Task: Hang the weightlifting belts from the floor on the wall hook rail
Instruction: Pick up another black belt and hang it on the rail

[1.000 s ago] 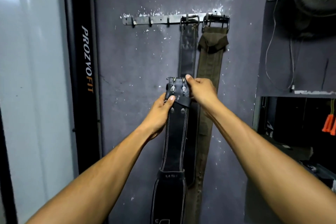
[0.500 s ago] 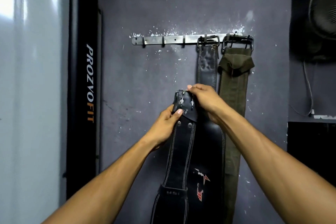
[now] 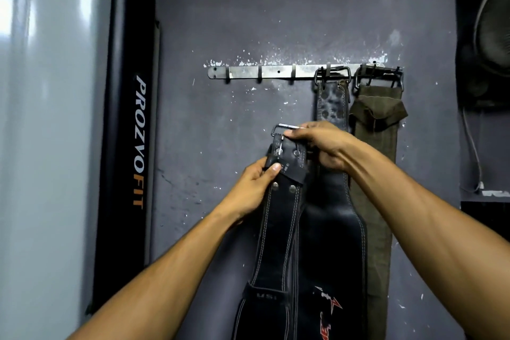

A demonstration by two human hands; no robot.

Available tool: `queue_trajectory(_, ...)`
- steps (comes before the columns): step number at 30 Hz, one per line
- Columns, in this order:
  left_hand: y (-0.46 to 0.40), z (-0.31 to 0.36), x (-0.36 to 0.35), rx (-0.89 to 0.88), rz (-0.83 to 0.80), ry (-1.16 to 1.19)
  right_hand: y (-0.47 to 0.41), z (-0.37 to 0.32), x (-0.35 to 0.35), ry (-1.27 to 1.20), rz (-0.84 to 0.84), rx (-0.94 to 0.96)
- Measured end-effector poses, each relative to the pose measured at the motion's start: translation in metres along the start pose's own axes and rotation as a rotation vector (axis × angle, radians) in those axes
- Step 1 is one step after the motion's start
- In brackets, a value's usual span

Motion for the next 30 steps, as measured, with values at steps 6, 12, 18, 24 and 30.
queue_trajectory(6,-0.016,0.006,-0.002,-0.019,0.058,0.027,-0.005,-0.013,-0.001,0.011,0.274,0.379)
queue_trajectory(12,-0.038,0.015,-0.003,-0.047,0.035,-0.124,-0.002,-0.008,0.015,0.026,0.597,0.488)
queue_trajectory(18,-0.078,0.057,0.031,-0.118,0.207,-0.237,-0.031,-0.031,0.032,0.138,0.647,0.463)
queue_trajectory(24,-0.14,0.102,0.02,-0.257,0.216,-0.553,-0.068,-0.077,0.043,0.168,0.701,0.467)
queue_trajectory(30,-0.183,0.118,0.021,-0.311,0.32,-0.589,-0.099,-0.114,0.061,0.27,0.819,0.32)
Point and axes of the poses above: each hand's wrist, its own y-axis away from the middle knuckle, its own x-axis out of the back of the hand, z = x × y, the point moved 7 cm from there along -y, towards the middle knuckle, and after that the axes turned 3 degrees about -y, right-handed, at the moved point
